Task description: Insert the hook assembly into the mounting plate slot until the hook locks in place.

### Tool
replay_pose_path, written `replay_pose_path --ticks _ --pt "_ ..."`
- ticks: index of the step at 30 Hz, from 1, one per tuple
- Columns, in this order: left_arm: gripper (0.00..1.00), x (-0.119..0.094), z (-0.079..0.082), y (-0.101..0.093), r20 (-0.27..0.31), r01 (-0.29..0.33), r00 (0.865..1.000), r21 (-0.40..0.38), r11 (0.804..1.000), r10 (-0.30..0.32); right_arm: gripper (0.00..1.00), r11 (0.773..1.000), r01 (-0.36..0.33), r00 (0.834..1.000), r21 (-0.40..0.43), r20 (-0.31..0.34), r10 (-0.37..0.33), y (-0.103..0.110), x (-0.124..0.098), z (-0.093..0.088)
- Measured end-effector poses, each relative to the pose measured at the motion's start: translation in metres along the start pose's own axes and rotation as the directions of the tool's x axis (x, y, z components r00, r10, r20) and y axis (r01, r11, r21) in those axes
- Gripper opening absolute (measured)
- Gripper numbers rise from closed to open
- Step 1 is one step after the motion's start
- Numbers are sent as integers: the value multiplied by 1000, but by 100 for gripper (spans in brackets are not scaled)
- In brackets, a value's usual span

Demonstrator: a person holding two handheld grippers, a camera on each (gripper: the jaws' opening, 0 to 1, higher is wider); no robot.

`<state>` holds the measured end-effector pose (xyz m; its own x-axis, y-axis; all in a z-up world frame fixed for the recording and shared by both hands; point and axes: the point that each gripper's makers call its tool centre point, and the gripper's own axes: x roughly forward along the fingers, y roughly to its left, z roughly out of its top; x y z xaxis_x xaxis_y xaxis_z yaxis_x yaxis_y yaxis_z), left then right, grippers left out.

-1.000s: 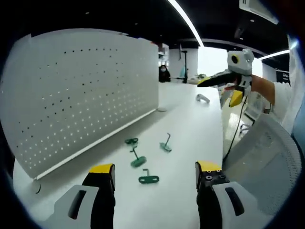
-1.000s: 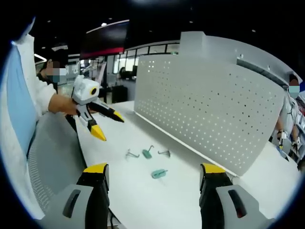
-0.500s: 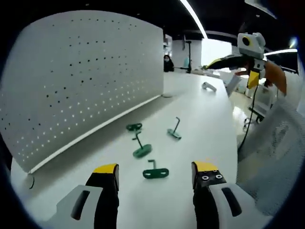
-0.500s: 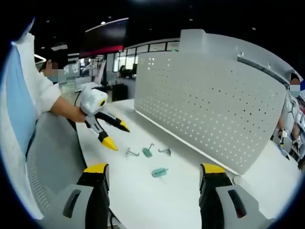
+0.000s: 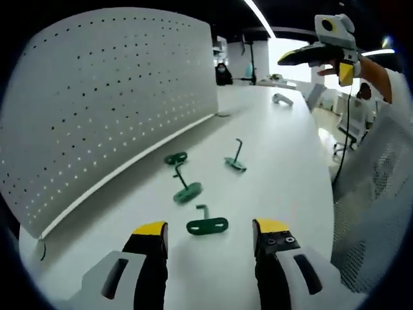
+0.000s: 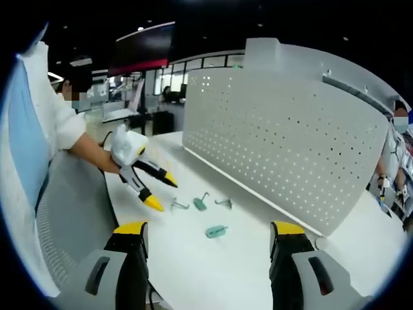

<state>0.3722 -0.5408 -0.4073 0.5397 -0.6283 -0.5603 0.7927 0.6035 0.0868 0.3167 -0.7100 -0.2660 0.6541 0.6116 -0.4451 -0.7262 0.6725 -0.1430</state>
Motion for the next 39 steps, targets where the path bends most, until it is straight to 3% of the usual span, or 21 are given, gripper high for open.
replay_pose_path --ticks 11,19,31,39 --pt "45 6 -3 0 0 -6 1000 -13 1000 6 78 1000 -4 1000 0 -8 4 2 0 -2" --pt "45 9 -4 4 21 4 1000 -72 997 -3 78 1000 -7 1000 -2 -17 7 4 1 -3" --pt "45 13 -5 -3 35 32 999 -76 997 -29 78 1000 -2 1000 -6 -23 2 5 2 -3" --pt "41 16 -4 -1 35 17 999 -68 998 -14 77 1000 2 1000 -4 -25 -2 5 1 -5"
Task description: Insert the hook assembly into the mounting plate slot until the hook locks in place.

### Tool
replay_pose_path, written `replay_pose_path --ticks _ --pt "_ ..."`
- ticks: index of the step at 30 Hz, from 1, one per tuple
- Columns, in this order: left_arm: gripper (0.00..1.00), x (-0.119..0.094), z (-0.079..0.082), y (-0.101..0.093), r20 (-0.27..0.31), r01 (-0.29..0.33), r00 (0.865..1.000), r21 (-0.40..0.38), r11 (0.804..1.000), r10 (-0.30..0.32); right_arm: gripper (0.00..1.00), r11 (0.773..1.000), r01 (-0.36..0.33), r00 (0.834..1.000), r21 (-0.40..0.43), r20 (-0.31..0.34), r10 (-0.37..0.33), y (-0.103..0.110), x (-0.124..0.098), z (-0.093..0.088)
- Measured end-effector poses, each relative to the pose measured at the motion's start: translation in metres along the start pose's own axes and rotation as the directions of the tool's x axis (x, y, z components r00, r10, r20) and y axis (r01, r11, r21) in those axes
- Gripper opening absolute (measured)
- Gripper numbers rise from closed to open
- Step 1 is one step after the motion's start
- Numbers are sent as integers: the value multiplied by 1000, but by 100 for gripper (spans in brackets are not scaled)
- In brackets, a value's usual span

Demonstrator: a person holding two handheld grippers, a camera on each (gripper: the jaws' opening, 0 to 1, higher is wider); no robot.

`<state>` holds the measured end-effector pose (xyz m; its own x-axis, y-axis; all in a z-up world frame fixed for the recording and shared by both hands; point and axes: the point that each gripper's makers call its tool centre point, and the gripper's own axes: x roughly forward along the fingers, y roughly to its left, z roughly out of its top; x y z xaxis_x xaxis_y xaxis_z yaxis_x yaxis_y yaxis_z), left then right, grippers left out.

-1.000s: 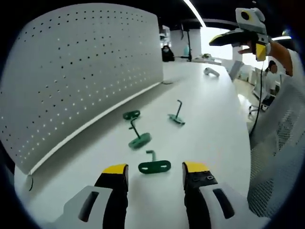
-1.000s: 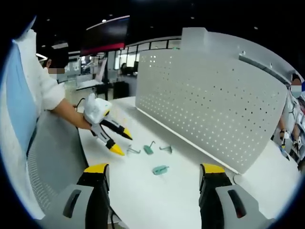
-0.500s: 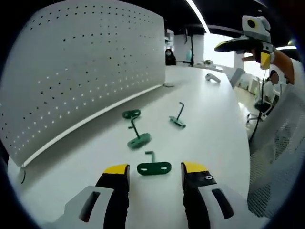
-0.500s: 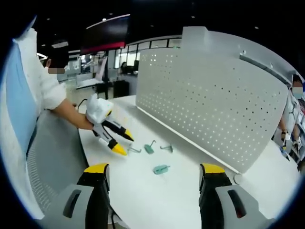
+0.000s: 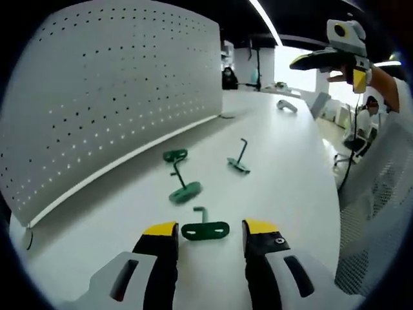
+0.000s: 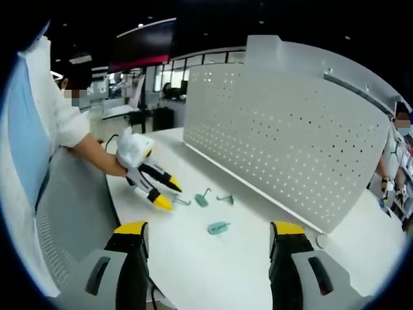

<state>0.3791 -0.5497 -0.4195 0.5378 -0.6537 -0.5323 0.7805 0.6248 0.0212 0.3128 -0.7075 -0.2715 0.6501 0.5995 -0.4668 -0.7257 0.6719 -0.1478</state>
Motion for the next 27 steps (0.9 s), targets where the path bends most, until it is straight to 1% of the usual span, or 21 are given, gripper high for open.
replay_pose_path --ticks 3,17,27 --pt "38 1 -1 1 -1 -3 1000 -10 1000 3 77 1000 1 1000 0 0 -1 0 0 0" --pt "32 3 -2 -1 -11 4 1000 7 1000 -4 77 1000 2 1000 -1 -2 -2 -1 0 0" --pt "31 2 -4 1 -17 3 1000 20 1000 -3 77 1000 -1 1000 0 -3 1 1 1 0"
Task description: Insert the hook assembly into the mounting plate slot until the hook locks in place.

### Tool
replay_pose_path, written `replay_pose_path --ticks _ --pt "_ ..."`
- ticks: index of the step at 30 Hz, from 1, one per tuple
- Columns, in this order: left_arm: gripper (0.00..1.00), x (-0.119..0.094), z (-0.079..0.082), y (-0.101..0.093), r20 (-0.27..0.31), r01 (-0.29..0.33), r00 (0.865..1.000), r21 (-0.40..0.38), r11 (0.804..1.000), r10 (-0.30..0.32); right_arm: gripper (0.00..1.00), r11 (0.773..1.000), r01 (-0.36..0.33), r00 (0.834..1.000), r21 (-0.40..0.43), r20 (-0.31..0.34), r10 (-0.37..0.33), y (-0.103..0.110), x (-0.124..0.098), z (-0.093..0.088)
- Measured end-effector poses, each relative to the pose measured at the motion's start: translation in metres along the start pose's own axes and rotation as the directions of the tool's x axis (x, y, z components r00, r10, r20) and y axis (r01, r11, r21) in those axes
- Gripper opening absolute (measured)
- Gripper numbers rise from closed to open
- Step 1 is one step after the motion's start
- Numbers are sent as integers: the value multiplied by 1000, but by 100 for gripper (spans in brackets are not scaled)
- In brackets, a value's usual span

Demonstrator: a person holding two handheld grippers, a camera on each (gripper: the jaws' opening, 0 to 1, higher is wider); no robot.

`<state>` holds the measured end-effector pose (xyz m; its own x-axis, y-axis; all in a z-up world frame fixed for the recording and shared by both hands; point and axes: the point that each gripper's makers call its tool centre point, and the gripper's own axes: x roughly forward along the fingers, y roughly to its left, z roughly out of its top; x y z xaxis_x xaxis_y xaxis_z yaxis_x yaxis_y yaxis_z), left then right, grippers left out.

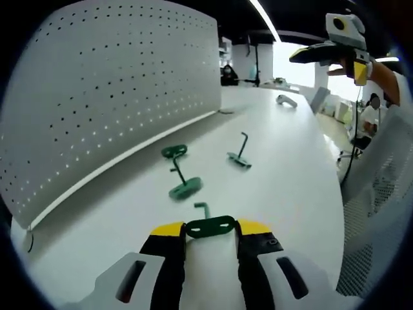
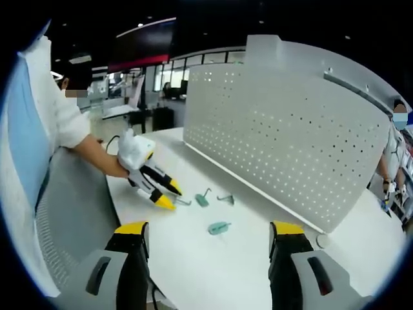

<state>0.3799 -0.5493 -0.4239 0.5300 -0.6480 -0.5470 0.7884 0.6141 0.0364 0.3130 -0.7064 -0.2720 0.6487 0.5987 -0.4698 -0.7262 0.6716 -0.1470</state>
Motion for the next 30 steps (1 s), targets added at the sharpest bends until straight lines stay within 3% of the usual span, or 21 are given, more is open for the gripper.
replay_pose_path --ticks 16,23,30 --pt "30 -8 5 1 7 3 1000 30 1000 -3 76 1000 -12 1000 -4 14 12 6 4 5" --pt "30 -18 14 1 17 2 1000 58 998 -3 76 1000 -20 999 -9 26 20 9 6 10" --pt "30 -37 32 -6 50 7 999 104 995 -13 76 999 -38 999 -23 36 39 15 9 17"
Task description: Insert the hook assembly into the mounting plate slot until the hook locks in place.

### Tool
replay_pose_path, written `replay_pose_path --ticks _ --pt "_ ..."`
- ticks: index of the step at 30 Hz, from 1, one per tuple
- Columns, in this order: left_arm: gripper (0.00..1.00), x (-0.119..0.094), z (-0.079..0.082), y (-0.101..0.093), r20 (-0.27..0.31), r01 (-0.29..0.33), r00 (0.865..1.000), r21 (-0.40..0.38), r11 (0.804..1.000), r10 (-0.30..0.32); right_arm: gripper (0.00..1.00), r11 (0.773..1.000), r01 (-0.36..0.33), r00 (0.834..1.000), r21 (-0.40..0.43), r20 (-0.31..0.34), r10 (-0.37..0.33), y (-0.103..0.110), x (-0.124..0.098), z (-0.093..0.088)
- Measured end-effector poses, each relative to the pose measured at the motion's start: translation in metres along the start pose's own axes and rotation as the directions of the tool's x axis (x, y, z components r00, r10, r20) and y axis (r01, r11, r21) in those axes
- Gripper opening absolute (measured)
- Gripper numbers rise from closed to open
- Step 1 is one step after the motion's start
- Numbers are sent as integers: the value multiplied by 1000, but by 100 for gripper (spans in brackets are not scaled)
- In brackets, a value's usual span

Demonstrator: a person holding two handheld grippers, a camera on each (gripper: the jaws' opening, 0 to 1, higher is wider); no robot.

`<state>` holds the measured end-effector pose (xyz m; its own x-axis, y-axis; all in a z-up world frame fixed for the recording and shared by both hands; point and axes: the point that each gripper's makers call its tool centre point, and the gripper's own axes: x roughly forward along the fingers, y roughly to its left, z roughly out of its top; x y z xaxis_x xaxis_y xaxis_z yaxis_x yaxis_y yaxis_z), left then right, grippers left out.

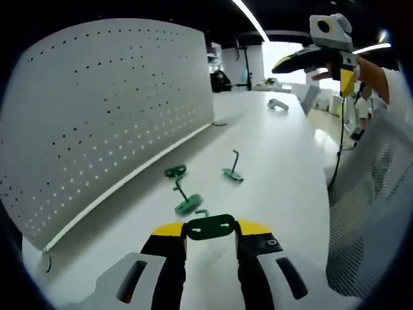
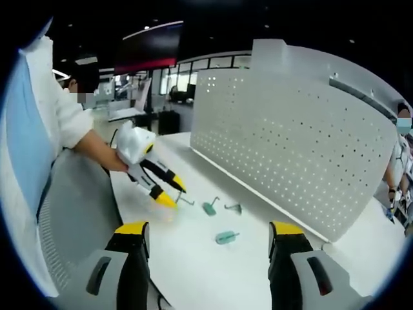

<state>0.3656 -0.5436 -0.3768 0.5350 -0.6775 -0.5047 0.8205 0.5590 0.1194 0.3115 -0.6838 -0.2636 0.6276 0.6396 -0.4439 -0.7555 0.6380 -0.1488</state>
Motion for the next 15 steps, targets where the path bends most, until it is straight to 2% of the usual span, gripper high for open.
replay_pose_path --ticks 8,15 --pt "30 -24 23 -9 42 20 999 63 998 -23 75 1000 -28 999 -8 29 28 6 4 14" --pt "30 -44 40 -25 85 76 993 90 993 -83 72 998 -70 996 5 52 70 17 10 20"
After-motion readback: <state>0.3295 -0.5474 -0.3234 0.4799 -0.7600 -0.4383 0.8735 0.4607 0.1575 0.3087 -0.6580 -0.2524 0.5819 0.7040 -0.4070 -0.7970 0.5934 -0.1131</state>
